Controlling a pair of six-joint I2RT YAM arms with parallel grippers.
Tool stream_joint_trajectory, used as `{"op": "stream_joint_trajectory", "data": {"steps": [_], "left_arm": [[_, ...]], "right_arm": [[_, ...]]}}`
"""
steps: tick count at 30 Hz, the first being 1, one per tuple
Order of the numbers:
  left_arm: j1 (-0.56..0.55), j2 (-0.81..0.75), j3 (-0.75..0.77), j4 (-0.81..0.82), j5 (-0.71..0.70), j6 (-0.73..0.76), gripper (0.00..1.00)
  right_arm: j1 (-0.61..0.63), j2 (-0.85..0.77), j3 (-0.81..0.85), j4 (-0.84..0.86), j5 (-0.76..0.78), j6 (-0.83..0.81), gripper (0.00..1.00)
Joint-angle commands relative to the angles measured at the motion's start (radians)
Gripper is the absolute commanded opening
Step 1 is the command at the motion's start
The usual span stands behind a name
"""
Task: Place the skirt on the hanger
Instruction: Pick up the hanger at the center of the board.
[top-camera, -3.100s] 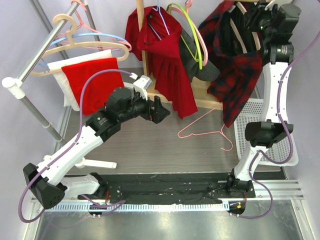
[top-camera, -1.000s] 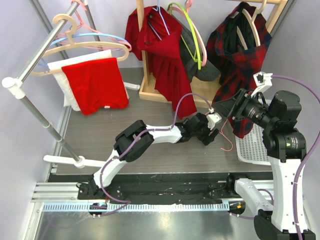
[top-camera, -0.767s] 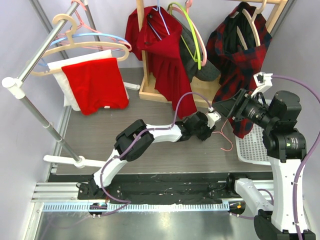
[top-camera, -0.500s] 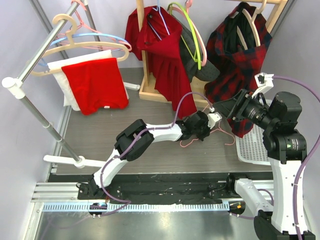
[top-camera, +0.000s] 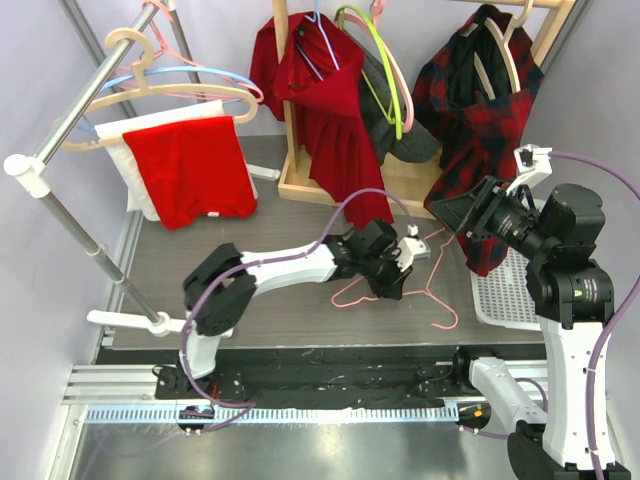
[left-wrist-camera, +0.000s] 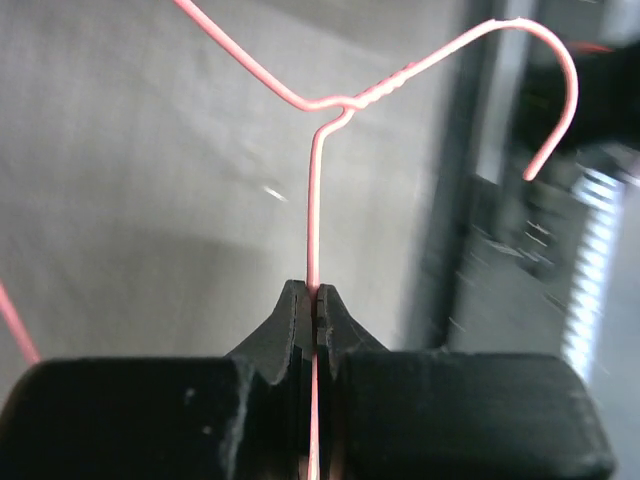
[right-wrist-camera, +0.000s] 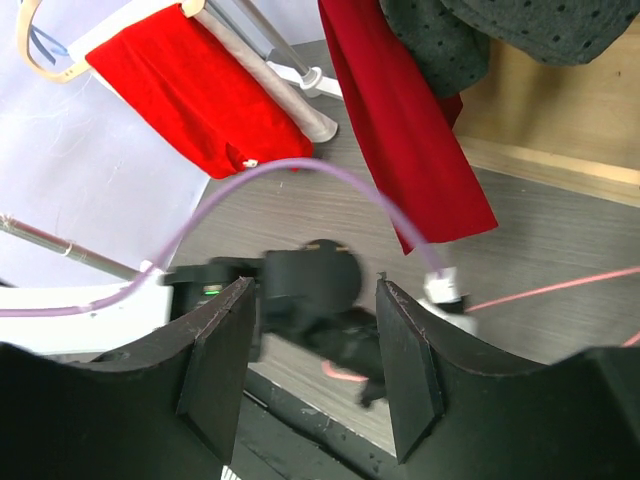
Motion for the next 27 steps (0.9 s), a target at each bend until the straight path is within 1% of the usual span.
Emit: {"op": "stream_joint_trajectory", "data": {"steps": [1,4,5,9,11,12,13,14,16,17,18,19,20,22,24,25,26,27], "left_arm": [[-0.005,-0.206,-0.087,-0.083,0.117,-0.003,0.0],[-0.005,-0.328,-0.156,-0.126,0.071,0.0,0.0],[-0.003,-0.353,-0.168,-0.174,0.059,0.003,0.0],[-0.005,-0.469,-0.173,-0.294,0.044,0.017,0.0],[-0.005,-0.552,-0.19,-0.32,0.045,0.011,0.0],[-0.003,-0.58,-0.193,-0.36,0.045,0.009,0.0],[-0.003,-0.606,-0.196,-0.379,0.05,0.009,0.0],[-0.003,-0.664,-0.198,-0.397,0.05,0.005,0.0],[-0.003,-0.719,-0.199,-0.443,0.036,-0.005,0.0],[-0.003,-0.763,-0.199,-0.463,0.037,-0.014,0.0],[-0.002,-0.788,-0.202,-0.478,0.03,-0.025,0.0],[0.004,-0.808,-0.201,-0.489,0.036,-0.037,0.0],[0.007,-0.845,-0.199,-0.497,0.042,-0.048,0.0],[0.021,-0.876,-0.198,-0.52,0.04,-0.054,0.0],[0.065,-0.92,-0.201,-0.526,0.042,-0.06,0.0],[0.087,-0.933,-0.205,-0.523,0.05,-0.063,0.0],[0.146,-0.949,-0.21,-0.521,0.104,-0.065,0.0],[0.179,-0.954,-0.216,-0.521,0.138,-0.063,0.0]], "right_arm": [[0.002,-0.007,0.019,0.08,0.013,0.017,0.56],[0.002,-0.007,-0.003,0.109,0.015,0.004,0.57],[0.002,-0.004,-0.01,0.118,0.018,0.0,0.58],[0.002,0.002,-0.055,0.191,0.024,-0.025,0.63],[0.002,0.007,-0.067,0.236,-0.033,-0.058,0.66],[0.002,0.016,-0.09,0.291,-0.072,-0.081,0.66],[0.002,0.024,-0.095,0.305,-0.205,-0.164,0.66],[0.002,0.034,-0.099,0.313,-0.276,-0.221,0.66],[0.006,0.038,-0.121,0.324,-0.435,-0.326,0.66],[0.006,0.036,-0.133,0.325,-0.467,-0.403,0.66],[0.006,0.021,-0.145,0.334,-0.49,-0.446,0.68],[0.006,0.013,-0.165,0.368,-0.542,-0.457,0.71],[0.006,0.011,-0.193,0.415,-0.562,-0.462,0.72],[0.006,0.047,-0.196,0.411,-0.62,-0.468,0.74],[0.006,0.089,-0.175,0.326,-0.599,-0.516,0.74],[0.04,0.099,-0.159,0.26,-0.52,-0.534,0.74],[0.091,0.103,-0.15,0.224,-0.464,-0.592,0.74],[0.134,0.102,-0.147,0.206,-0.408,-0.606,0.73]]}}
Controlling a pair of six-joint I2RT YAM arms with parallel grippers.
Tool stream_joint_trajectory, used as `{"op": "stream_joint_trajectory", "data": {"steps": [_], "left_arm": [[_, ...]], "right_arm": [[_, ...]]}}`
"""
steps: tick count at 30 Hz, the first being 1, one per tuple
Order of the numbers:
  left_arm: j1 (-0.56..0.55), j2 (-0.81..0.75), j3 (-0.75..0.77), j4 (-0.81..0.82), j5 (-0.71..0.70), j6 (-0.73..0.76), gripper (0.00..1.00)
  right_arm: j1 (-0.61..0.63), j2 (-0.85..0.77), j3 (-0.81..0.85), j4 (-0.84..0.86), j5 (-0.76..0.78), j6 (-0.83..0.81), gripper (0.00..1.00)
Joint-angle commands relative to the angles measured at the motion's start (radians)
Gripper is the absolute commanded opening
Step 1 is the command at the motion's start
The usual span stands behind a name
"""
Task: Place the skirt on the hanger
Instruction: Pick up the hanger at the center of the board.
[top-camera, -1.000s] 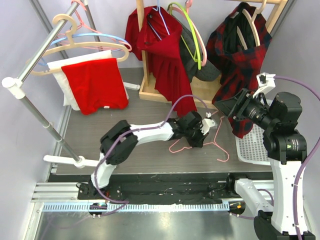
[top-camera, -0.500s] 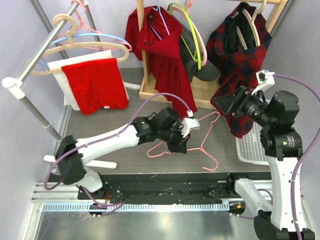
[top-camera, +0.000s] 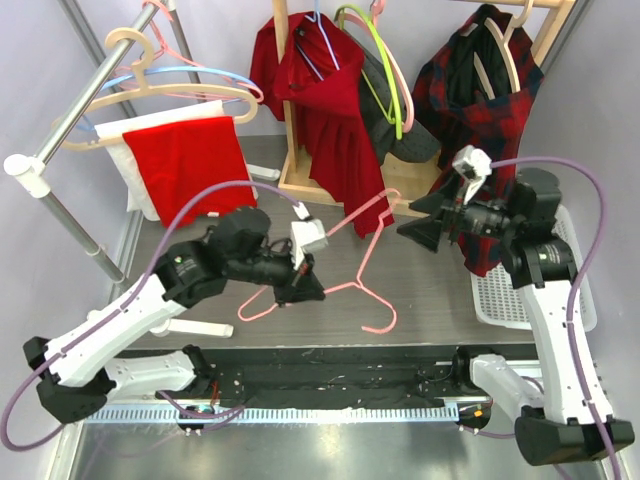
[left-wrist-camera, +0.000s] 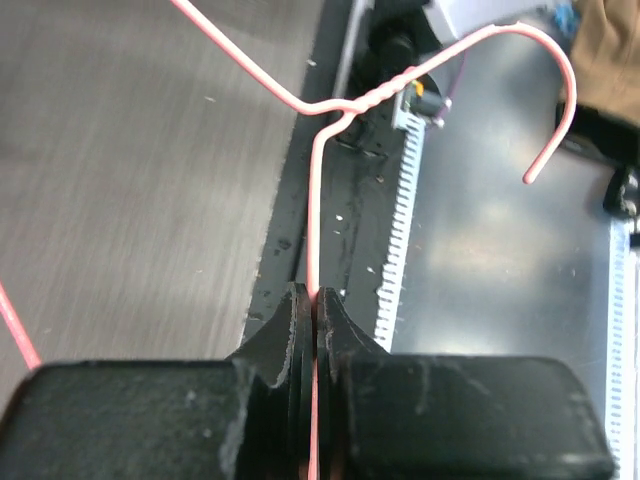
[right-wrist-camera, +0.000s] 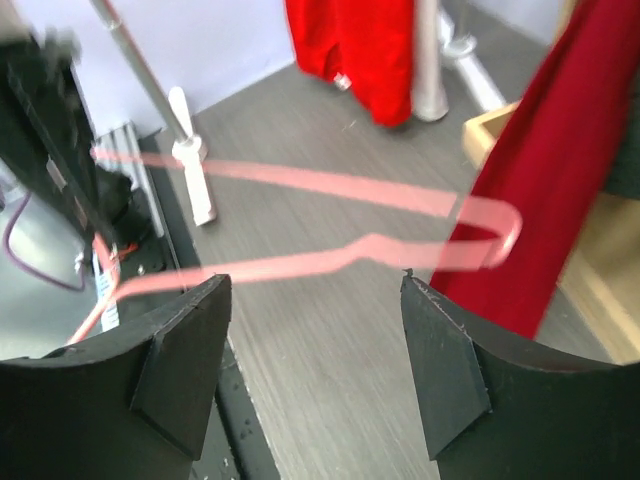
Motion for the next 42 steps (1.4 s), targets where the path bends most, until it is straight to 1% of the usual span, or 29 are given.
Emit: {"op": "stream_joint_trajectory", "data": {"steps": [1,2,4,5,6,8,9,11,13,15,16,17,18,19,20,21,22,24,29,34,37,38,39,42], "left_arm": [[0.144,-0.042,-0.016,-0.021,0.119,-0.02,0.0],[0.205,-0.045,-0.018,-0.02,0.186,-0.019,0.0],[0.25,-0.046,-0.018,-0.011,0.258,-0.014,0.0],[0.266,-0.046,-0.018,-0.005,0.331,-0.013,0.0],[0.285,-0.039,-0.018,0.002,0.37,-0.011,0.0],[0.295,-0.025,-0.015,0.005,0.429,-0.008,0.0],[0.31,-0.019,-0.018,0.014,0.493,-0.008,0.0],[0.329,0.001,-0.028,0.04,0.566,-0.019,0.0],[0.361,0.02,-0.031,0.055,0.671,-0.037,0.0],[0.372,0.021,-0.044,0.123,0.737,-0.068,0.0],[0.379,0.018,-0.053,0.158,0.798,-0.089,0.0],[0.382,0.014,-0.076,0.193,0.815,-0.147,0.0],[0.388,0.009,-0.093,0.298,0.831,-0.184,0.0],[0.393,0.004,-0.114,0.371,0.86,-0.233,0.0],[0.396,-0.006,-0.163,0.459,0.87,-0.361,0.0],[0.399,-0.012,-0.185,0.612,0.884,-0.417,0.0],[0.401,-0.012,-0.206,0.693,0.893,-0.48,0.0],[0.401,-0.014,-0.228,0.764,0.917,-0.546,0.0],[0.401,-0.02,-0.229,0.766,0.941,-0.551,0.0],[0.401,-0.035,-0.236,0.766,0.949,-0.55,0.0],[0.401,-0.043,-0.239,0.764,0.943,-0.545,0.0],[0.401,-0.043,-0.24,0.764,0.94,-0.545,0.0],[0.401,-0.045,-0.242,0.763,0.935,-0.543,0.0],[0.401,-0.045,-0.234,0.735,0.924,-0.511,0.0]], "right_arm": [[0.143,0.023,0.041,-0.089,0.157,-0.153,0.73],[0.226,0.024,0.043,-0.097,0.284,-0.156,0.73],[0.292,0.04,0.056,-0.089,0.419,-0.142,0.71],[0.327,0.052,0.064,-0.094,0.546,-0.142,0.7],[0.386,0.06,0.07,-0.098,0.62,-0.156,0.7],[0.446,0.058,0.07,-0.08,0.736,-0.177,0.69],[0.485,0.052,0.066,-0.076,0.798,-0.2,0.69],[0.503,0.022,0.055,-0.054,0.788,-0.212,0.68],[0.516,0.011,0.046,-0.057,0.735,-0.229,0.69],[0.527,0.02,0.053,-0.086,0.715,-0.243,0.7],[0.547,0.023,0.06,-0.115,0.709,-0.252,0.7],[0.556,0.021,0.061,-0.124,0.695,-0.261,0.7],[0.564,0.021,0.061,-0.132,0.672,-0.268,0.71],[0.581,0.02,0.07,-0.16,0.634,-0.272,0.72],[0.584,0.023,0.076,-0.175,0.601,-0.292,0.72],[0.59,0.018,0.078,-0.189,0.578,-0.298,0.72],[0.589,0.014,0.08,-0.204,0.542,-0.304,0.72],[0.593,-0.003,0.08,-0.215,0.5,-0.332,0.73],[0.593,-0.026,0.075,-0.206,0.413,-0.346,0.74],[0.595,0.009,0.099,-0.217,0.356,-0.375,0.73],[0.595,0.032,0.113,-0.221,0.31,-0.389,0.63],[0.596,0.038,0.115,-0.223,0.298,-0.39,0.53],[0.596,0.038,0.116,-0.218,0.285,-0.387,0.5],[0.596,0.015,0.107,-0.212,0.273,-0.375,0.32]]}}
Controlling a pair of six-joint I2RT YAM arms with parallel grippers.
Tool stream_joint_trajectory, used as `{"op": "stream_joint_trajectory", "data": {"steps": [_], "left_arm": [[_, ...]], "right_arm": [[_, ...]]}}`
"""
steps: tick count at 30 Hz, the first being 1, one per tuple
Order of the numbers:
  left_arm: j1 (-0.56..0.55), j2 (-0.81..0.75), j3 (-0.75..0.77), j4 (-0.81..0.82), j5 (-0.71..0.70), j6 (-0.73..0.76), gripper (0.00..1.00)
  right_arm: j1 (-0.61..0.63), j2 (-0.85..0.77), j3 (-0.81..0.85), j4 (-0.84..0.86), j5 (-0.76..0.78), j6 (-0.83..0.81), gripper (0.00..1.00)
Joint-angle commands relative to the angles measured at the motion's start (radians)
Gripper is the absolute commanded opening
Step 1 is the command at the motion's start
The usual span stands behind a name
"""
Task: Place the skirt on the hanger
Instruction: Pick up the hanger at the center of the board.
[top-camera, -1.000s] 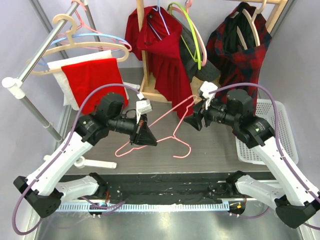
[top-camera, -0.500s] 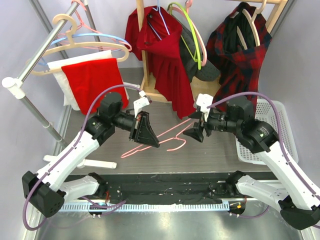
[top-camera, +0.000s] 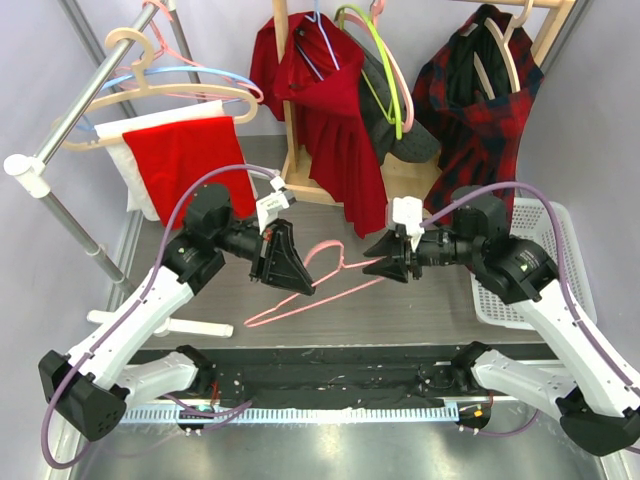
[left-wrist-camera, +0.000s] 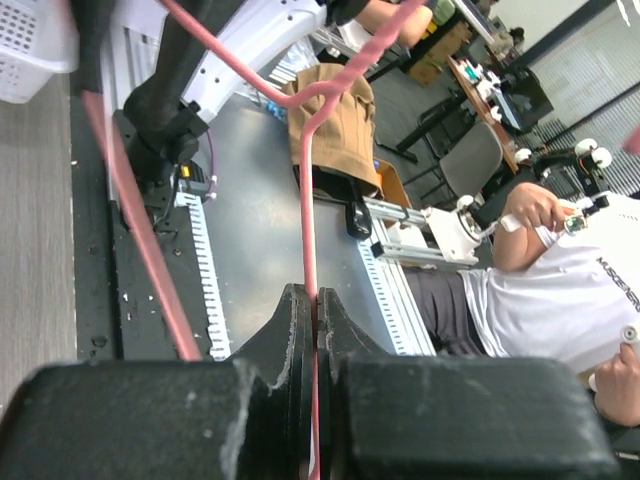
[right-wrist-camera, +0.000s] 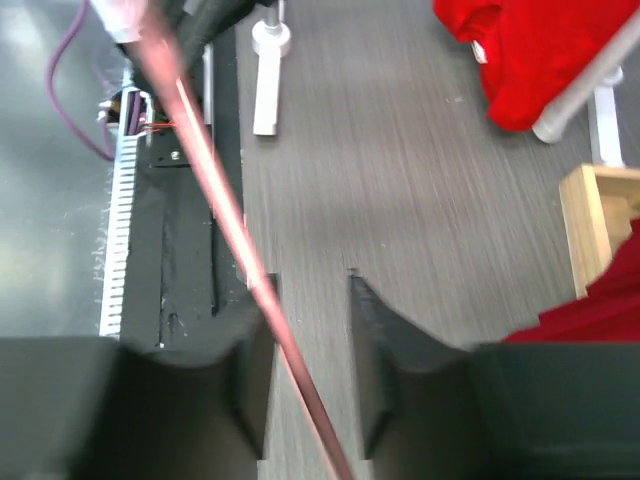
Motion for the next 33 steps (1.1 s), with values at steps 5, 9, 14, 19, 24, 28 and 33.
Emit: {"op": "stream_joint_trajectory", "data": {"steps": [5,9,14,19,24,28,33], "left_arm": [[-0.001,-0.024,0.03,-0.04,-0.034,0.079,0.0],[-0.001,-0.024,0.099,-0.283,-0.198,0.24,0.49],[-0.001,-0.076,0.156,-0.376,-0.682,0.321,0.83],[-0.001,-0.138,0.099,-0.289,-0.994,0.292,0.96],[-0.001,-0.144,0.1,-0.256,-1.104,0.283,1.0],[-0.001,-0.077,0.16,-0.285,-0.975,0.341,1.0],[-0.001,-0.018,0.197,-0.266,-0.748,0.383,1.0]], "right_arm": [[0.003,-0.104,-0.011,0.071,-0.013,0.073,0.01],[0.003,-0.182,-0.042,0.103,0.039,0.135,0.01],[0.003,-0.213,-0.025,0.074,0.187,0.215,0.01],[0.003,-0.215,0.003,0.019,0.358,0.255,0.01],[0.003,-0.236,-0.017,0.01,0.418,0.29,0.01],[0.003,-0.219,-0.025,-0.009,0.304,0.287,0.01],[0.005,-0.187,-0.058,0.008,0.168,0.284,0.01]]}}
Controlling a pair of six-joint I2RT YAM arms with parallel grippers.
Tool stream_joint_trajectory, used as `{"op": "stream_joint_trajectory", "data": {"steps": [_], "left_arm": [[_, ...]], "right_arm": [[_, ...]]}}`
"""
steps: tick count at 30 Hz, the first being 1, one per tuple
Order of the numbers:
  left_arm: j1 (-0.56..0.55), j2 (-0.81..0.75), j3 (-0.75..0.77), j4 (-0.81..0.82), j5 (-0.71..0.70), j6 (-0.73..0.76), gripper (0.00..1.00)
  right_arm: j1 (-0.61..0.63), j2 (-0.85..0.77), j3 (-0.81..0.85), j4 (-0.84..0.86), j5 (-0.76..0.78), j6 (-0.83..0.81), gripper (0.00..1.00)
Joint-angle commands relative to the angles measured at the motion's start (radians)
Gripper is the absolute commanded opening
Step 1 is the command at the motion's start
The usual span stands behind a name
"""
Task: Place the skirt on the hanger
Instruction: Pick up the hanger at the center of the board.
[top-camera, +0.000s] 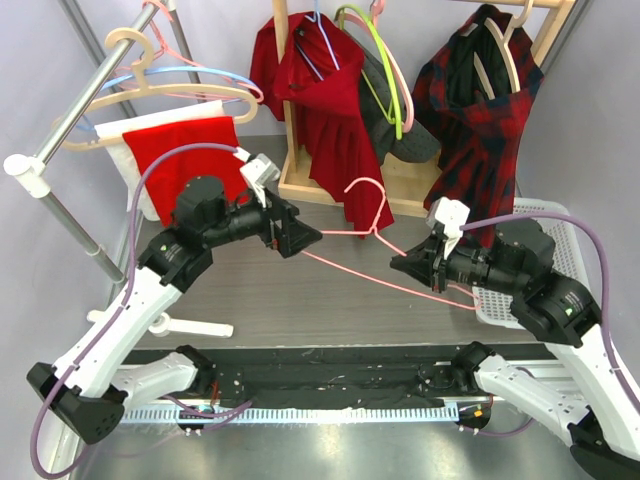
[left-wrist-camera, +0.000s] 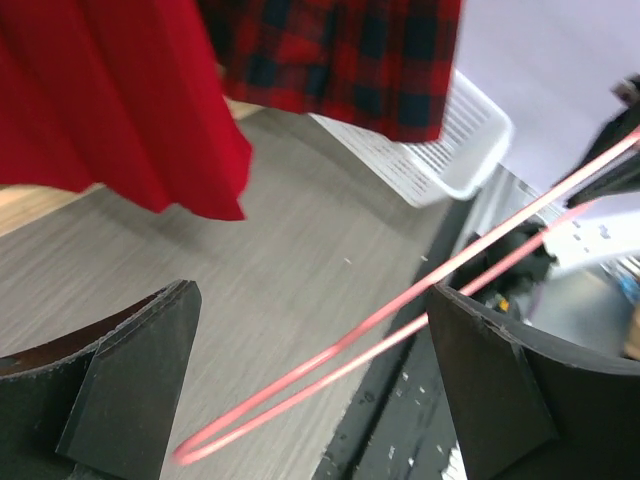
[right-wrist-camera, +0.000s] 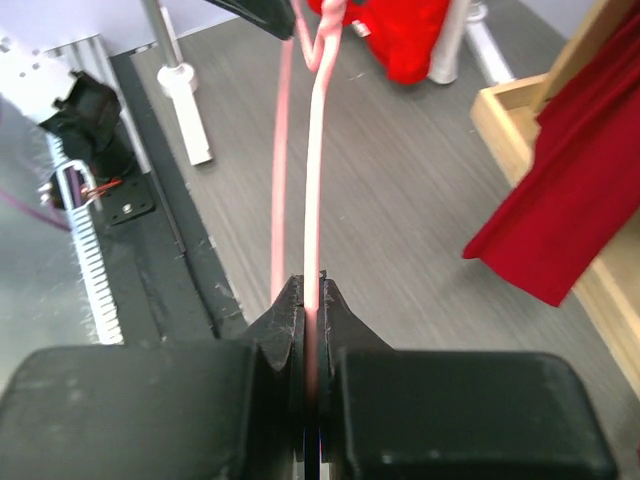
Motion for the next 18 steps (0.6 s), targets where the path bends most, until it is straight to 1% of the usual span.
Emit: {"op": "stream_joint_trajectory", "data": {"steps": [1,2,3,4,5,6,7,8,9,11,13,17,18], "left_arm": [[0.001,0.026,0.047,0.06,0.288,0.053,1.0],[0.001,0.027,0.044,0.075,0.333,0.044,1.0],[0.001,0.029,0.035,0.124,0.376,0.031,1.0],[0.001,0.03,0.029,0.143,0.421,0.022,1.0],[-0.002,0.037,0.024,0.155,0.506,0.007,1.0],[-0.002,0.041,0.024,0.163,0.536,0.002,1.0],[-0.003,0.044,0.024,0.166,0.563,0.0,0.98],[-0.006,0.05,0.026,0.168,0.618,0.0,0.95],[-0.008,0.052,0.024,0.168,0.631,-0.003,0.93],[-0.019,0.053,0.024,0.168,0.686,-0.001,0.85],[-0.028,0.054,0.021,0.168,0.706,0.0,0.78],[-0.04,0.058,0.009,0.149,0.677,0.005,0.77],[-0.043,0.064,0.011,0.137,0.651,0.008,0.76]], "right_arm": [[0.001,0.028,-0.023,0.059,-0.173,0.026,0.01],[0.001,0.034,-0.038,0.088,-0.196,0.052,0.01],[0.001,0.039,-0.046,0.105,-0.219,0.065,0.01],[0.001,0.039,-0.057,0.126,-0.261,0.083,0.01],[0.0,0.037,-0.081,0.177,-0.282,0.116,0.01],[0.0,0.035,-0.092,0.202,-0.298,0.137,0.01],[0.0,0.035,-0.103,0.223,-0.331,0.14,0.01],[0.001,0.034,-0.121,0.264,-0.344,0.188,0.01],[0.001,0.035,-0.129,0.281,-0.352,0.203,0.01],[0.001,0.042,-0.14,0.315,-0.361,0.236,0.01],[0.001,0.055,-0.138,0.343,-0.362,0.255,0.01],[0.001,0.069,-0.141,0.395,-0.388,0.299,0.01],[0.001,0.074,-0.141,0.401,-0.391,0.312,0.01]]}}
